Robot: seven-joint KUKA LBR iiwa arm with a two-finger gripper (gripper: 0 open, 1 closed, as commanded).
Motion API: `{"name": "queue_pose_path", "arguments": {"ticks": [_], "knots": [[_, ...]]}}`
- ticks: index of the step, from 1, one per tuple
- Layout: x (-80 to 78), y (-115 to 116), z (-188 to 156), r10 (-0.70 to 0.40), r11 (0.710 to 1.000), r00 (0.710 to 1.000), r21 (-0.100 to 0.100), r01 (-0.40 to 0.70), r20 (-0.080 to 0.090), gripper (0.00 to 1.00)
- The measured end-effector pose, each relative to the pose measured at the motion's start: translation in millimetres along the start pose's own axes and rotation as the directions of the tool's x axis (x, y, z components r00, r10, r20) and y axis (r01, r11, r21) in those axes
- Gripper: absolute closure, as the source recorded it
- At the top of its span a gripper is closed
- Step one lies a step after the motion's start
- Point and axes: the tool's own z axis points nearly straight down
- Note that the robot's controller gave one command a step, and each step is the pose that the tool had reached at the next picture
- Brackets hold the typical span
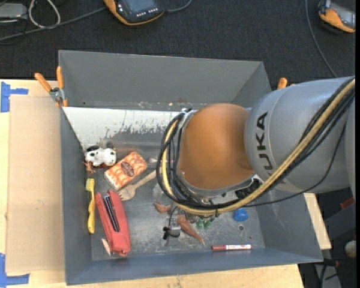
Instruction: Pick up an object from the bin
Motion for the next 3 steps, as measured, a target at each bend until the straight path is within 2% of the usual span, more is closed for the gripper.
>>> {"name": "queue_pose_path", "arguments": {"ticks": [1, 2, 3], "knots": [[-1.9, -1, -4, 0.004, 1.000, 1.000, -0.001, -0.004, 0.008, 0.00], [-25.1, -27, -17, 0.075, 0.997, 0.997, -0.002, -0.075, 0.007, 0.00], [-1.5, -74, 6, 0.109, 0.994, 0.994, 0.001, -0.109, -0.002, 0.00]]}}
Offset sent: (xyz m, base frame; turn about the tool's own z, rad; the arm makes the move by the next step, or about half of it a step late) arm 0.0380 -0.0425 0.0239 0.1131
